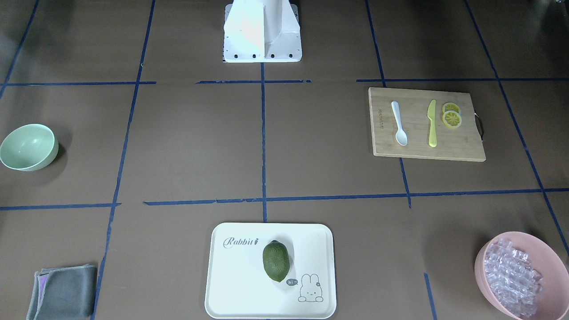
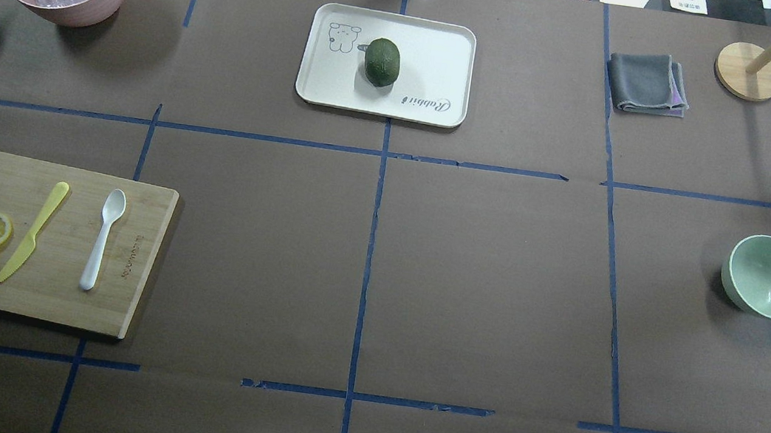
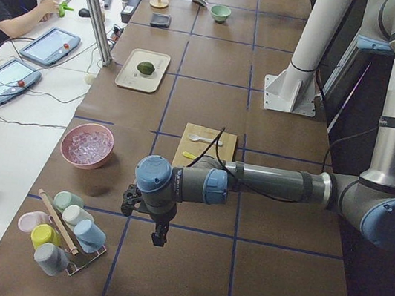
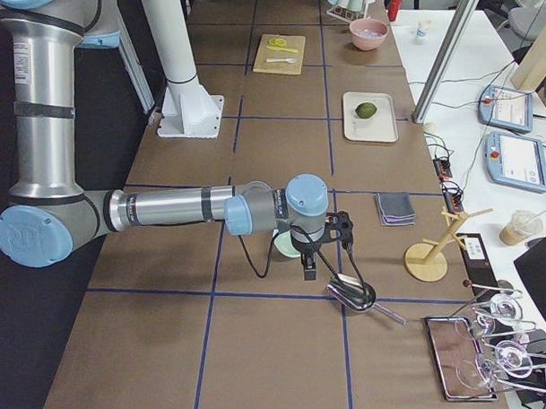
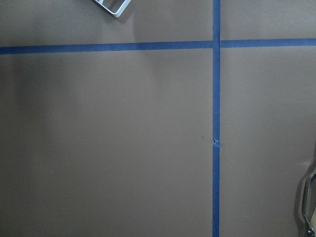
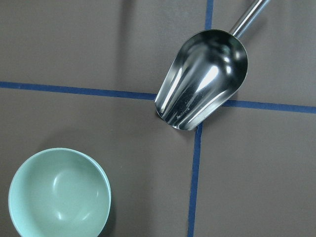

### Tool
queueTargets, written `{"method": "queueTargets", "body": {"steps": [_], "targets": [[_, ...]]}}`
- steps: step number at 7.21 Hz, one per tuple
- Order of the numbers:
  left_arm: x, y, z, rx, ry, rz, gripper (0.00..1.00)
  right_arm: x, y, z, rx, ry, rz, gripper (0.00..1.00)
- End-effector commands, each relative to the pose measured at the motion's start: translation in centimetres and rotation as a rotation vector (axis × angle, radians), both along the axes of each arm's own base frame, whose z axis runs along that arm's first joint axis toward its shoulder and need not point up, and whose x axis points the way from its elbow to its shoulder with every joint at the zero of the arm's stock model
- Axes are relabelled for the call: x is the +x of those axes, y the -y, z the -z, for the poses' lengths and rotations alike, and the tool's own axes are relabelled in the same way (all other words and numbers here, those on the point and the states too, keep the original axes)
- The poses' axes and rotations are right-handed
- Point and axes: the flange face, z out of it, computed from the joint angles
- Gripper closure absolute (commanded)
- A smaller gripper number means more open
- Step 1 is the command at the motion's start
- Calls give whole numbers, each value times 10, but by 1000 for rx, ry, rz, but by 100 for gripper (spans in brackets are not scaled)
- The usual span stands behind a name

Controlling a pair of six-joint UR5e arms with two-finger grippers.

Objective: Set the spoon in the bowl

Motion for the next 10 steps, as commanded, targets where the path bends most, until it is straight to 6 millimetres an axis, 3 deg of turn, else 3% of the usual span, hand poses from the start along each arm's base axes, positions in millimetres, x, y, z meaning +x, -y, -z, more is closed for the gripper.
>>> {"method": "queueTargets", "body": {"steps": [1, 6, 9, 10], "targets": [[0, 0, 1, 1, 0, 0, 0, 3, -2, -2, -1, -6, -5, 0], [1, 2, 4, 7, 0, 1, 0, 3, -1, -5, -10, -2, -7, 0], [0, 3, 10, 18, -1, 6, 0, 3, 5, 5, 22, -8, -6, 0], [0, 6, 13, 24, -1, 7, 0, 2, 12, 20, 55, -8, -4, 0]]}}
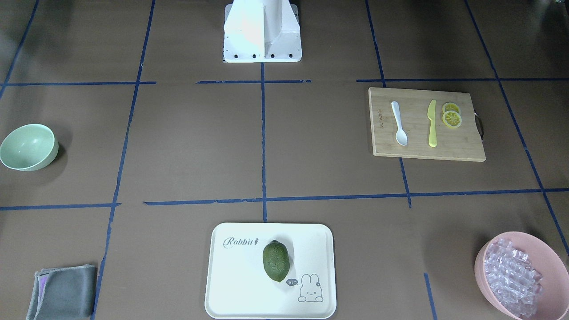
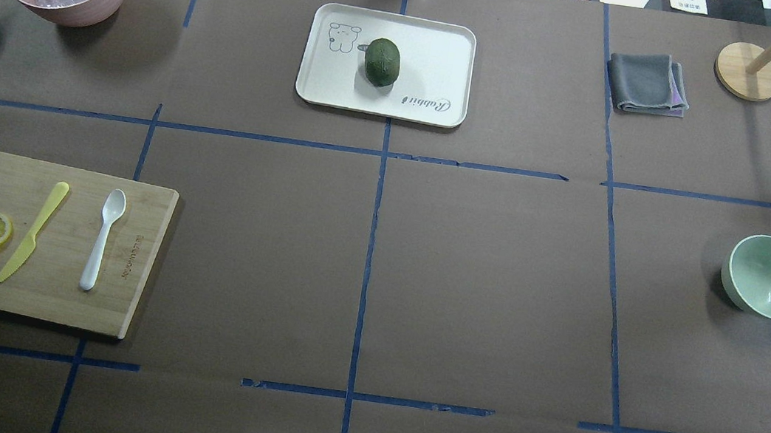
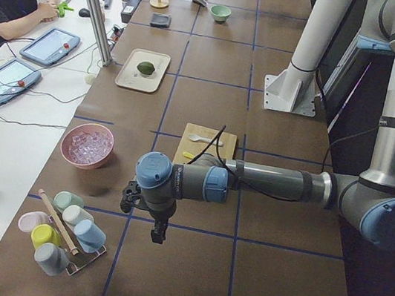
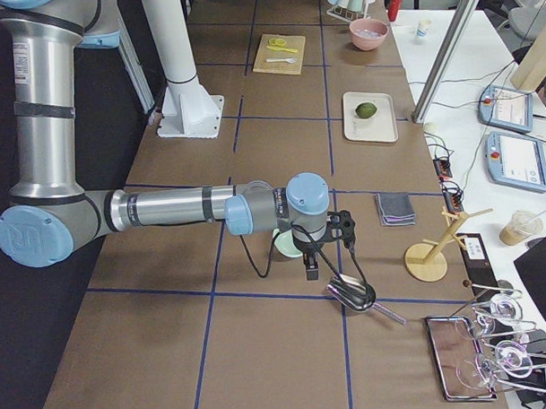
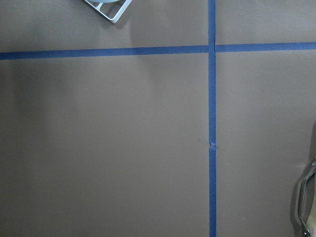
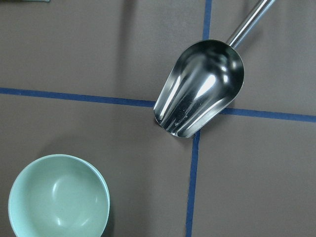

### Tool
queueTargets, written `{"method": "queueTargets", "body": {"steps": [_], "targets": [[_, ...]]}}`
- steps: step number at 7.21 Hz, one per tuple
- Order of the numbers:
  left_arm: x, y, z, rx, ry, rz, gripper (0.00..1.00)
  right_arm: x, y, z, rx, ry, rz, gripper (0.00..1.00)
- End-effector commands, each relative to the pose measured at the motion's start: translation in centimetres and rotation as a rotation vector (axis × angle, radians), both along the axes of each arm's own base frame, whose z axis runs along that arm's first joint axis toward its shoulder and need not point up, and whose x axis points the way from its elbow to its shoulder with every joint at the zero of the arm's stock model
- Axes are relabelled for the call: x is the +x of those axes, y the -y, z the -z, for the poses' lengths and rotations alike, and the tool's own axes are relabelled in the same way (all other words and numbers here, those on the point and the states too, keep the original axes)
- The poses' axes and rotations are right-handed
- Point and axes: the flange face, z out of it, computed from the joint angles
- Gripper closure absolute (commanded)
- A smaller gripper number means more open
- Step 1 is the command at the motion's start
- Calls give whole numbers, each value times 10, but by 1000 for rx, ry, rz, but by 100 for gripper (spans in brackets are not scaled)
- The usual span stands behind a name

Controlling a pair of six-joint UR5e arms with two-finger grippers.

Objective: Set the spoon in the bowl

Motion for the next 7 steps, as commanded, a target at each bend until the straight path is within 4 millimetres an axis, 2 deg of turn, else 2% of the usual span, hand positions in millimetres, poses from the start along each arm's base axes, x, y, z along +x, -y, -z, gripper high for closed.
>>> {"method": "queueTargets", "body": {"steps": [1, 5, 6, 7], "targets": [[0, 5, 6, 11, -5, 2, 0, -1, 17, 26, 53, 5, -1, 0], [3, 8, 18, 32, -43, 7, 0, -4, 10, 6, -36, 4, -44, 0], [3, 7, 19, 32, -43, 7, 0, -14, -2, -1, -39, 19, -74, 0], [3, 7, 18, 29, -43, 7, 0, -43, -24, -14, -19, 42, -108, 0]]}}
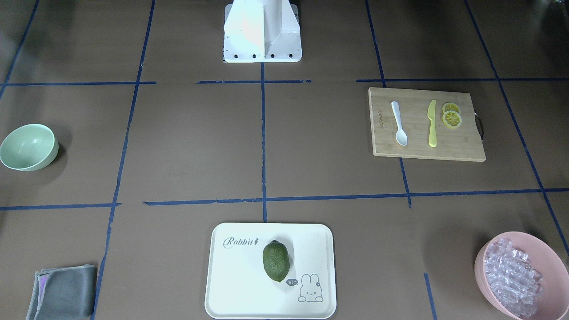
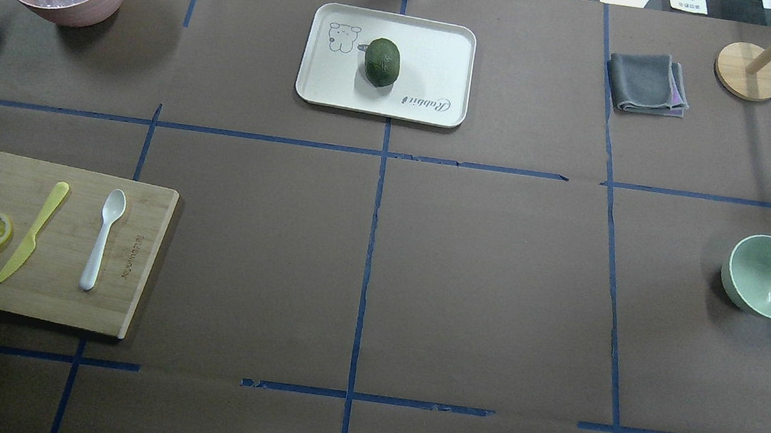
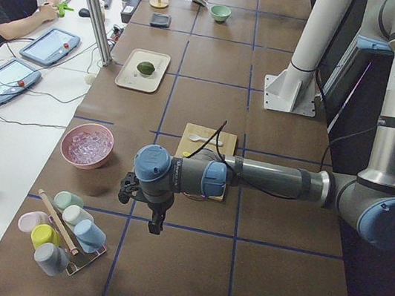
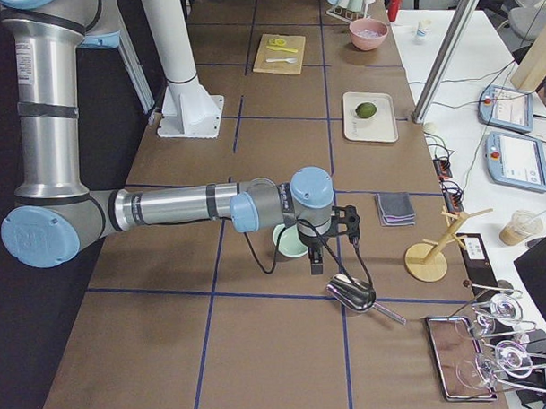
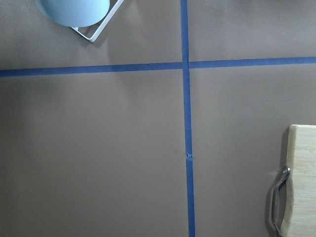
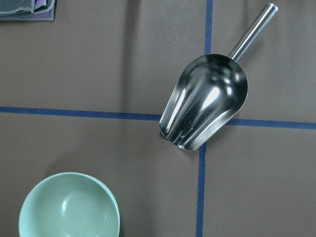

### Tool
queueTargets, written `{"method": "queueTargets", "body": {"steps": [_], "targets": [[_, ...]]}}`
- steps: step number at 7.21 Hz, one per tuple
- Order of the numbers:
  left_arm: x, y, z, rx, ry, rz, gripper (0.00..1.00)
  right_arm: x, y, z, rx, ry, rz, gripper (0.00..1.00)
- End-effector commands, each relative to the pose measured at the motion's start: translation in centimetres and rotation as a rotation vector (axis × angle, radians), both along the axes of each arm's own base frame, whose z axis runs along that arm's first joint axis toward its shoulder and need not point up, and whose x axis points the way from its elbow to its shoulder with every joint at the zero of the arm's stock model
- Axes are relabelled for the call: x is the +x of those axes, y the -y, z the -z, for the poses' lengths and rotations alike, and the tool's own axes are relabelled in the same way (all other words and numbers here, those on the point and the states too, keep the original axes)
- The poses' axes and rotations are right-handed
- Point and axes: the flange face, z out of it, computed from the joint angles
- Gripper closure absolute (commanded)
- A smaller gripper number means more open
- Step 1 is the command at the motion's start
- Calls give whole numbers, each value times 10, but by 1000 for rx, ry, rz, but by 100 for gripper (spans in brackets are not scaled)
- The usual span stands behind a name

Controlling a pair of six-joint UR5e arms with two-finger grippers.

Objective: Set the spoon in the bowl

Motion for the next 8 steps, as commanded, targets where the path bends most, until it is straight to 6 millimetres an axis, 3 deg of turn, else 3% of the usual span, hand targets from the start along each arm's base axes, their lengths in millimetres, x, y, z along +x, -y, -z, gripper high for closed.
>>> {"method": "queueTargets", "body": {"steps": [1, 5, 8], "targets": [[0, -1, -3, -6, 0, -1, 0, -52, -27, -9, -10, 61, -79, 0], [0, -1, -3, -5, 0, -2, 0, -126, -37, -70, -70, -13, 51, 0], [0, 0, -1, 1, 0, -2, 0, -143, -31, -73, -70, -12, 80, 0]]}}
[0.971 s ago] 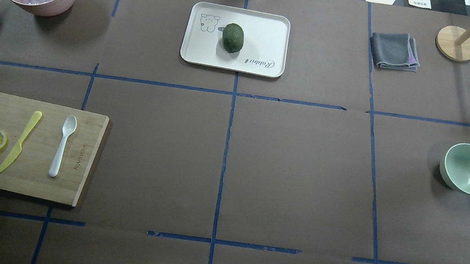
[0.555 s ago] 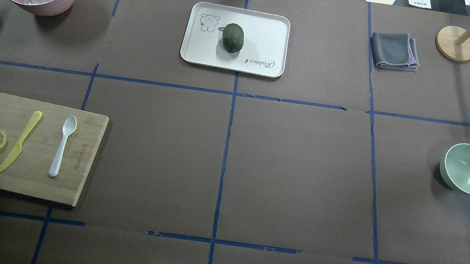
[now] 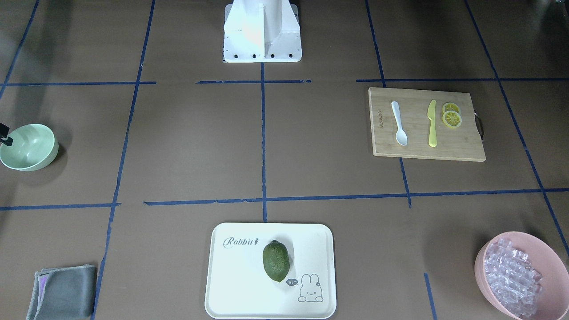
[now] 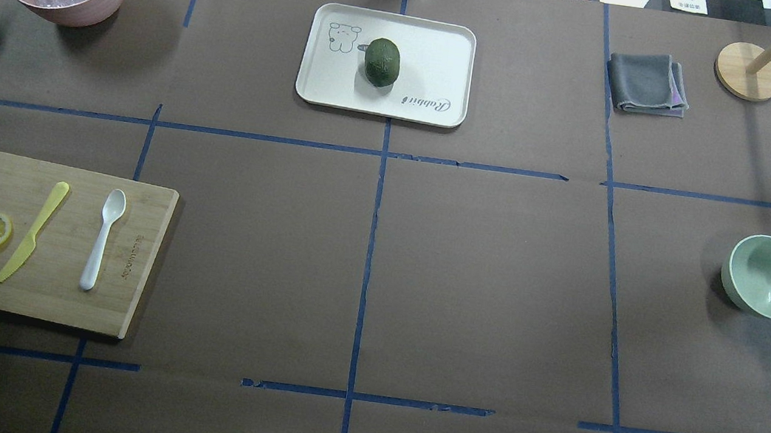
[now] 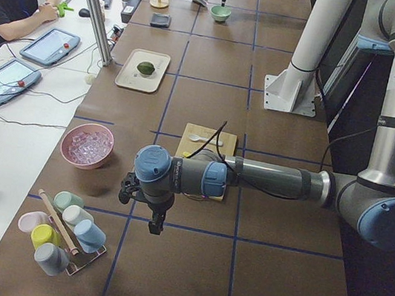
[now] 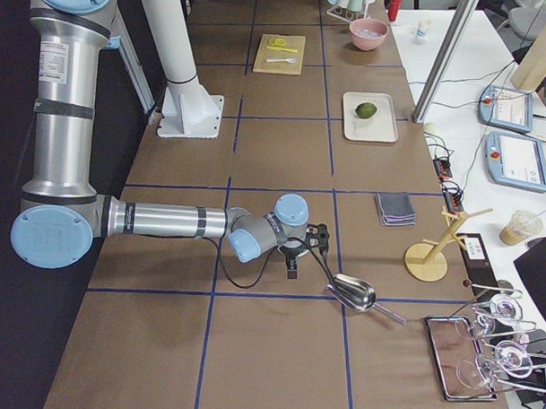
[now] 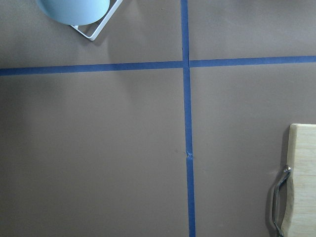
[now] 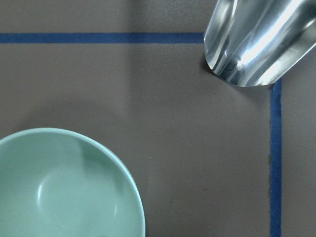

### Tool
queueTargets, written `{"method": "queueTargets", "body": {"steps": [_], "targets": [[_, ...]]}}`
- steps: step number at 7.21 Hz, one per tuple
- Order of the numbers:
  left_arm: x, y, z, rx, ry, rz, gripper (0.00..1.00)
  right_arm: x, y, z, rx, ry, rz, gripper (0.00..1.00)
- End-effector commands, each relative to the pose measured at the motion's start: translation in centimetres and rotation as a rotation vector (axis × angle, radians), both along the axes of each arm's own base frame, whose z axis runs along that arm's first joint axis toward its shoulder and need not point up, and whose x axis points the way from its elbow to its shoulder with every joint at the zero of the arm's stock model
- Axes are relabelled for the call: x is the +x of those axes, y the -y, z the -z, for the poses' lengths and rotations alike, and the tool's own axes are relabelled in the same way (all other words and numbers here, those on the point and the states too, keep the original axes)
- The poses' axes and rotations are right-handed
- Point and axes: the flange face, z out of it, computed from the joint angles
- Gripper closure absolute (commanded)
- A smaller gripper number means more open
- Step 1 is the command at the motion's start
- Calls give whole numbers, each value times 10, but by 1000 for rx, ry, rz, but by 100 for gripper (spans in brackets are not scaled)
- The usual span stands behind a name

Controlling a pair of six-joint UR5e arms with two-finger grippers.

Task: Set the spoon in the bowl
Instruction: 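Lower the right gripper onto the rim of the pale green bowl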

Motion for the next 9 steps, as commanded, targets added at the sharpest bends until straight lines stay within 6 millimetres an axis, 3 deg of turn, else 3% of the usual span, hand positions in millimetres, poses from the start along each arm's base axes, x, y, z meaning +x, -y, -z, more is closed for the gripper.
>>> {"method": "queueTargets", "body": {"steps": [1, 2, 3, 4, 5, 9], "targets": [[1, 0, 1, 2, 0, -2, 0, -10, 2, 0, 2, 0, 17, 0], [1, 0, 1, 3, 0, -1, 0, -14, 5, -4, -7, -1, 23, 0], [0, 0, 2, 6, 0, -1, 0, -17, 6, -3, -16, 2, 17, 16], [0, 1, 2, 6, 0, 1, 0, -19, 10, 2, -41, 9, -15, 80], [0, 1, 3, 8, 0, 1, 0, -24, 18, 12, -27, 28, -11, 100], [0, 1, 3, 7, 0, 2, 0, -22, 17, 14, -23, 30, -13, 100]]}}
